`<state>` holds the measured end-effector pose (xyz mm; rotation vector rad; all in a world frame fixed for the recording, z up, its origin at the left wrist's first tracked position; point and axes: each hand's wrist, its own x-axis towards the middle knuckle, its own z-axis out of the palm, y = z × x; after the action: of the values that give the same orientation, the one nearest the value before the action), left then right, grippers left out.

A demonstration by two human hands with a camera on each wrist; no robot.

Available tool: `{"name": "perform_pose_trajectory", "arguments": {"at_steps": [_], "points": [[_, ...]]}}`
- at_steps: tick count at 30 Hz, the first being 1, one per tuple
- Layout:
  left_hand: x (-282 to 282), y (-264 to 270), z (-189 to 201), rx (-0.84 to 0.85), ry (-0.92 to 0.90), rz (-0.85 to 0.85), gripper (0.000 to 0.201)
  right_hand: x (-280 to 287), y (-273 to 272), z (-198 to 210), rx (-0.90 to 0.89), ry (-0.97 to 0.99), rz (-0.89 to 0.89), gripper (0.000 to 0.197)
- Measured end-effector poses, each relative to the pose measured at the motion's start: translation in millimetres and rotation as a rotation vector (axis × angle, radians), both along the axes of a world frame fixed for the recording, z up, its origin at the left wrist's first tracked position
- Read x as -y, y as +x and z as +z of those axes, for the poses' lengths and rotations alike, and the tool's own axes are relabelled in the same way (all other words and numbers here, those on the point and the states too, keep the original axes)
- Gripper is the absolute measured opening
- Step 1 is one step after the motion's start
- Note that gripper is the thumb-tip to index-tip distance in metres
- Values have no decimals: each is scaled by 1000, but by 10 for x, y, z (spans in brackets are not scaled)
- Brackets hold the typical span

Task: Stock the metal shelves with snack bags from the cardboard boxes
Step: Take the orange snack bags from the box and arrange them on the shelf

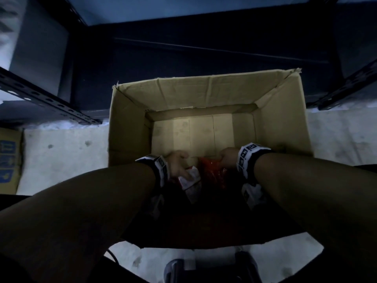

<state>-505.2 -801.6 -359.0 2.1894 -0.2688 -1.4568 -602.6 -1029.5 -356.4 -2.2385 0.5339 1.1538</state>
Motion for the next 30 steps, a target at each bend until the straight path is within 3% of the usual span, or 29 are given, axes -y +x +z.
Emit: {"name": "perform_pose_trajectory", "arguments": {"at_steps": [2, 6, 11, 14, 21, 30], "points": [[53, -4, 64, -5, -32, -17, 78, 16, 29, 17, 7, 11, -95, 52], [93, 39, 65, 57, -52, -82, 44, 16, 69, 117, -2, 50, -155, 48], [256, 271, 273, 144, -39, -79, 27, 44, 295, 382, 60, 33, -133, 38], [402, 447, 537, 235, -35, -128, 29, 43, 481, 709, 150, -11, -72, 32], [617, 782, 1556, 400, -31, -423, 33, 71, 708, 1688, 249, -182, 144, 29], [690, 982, 3181, 583, -133, -589, 30, 140, 913, 3228, 444, -330, 297, 12]]}}
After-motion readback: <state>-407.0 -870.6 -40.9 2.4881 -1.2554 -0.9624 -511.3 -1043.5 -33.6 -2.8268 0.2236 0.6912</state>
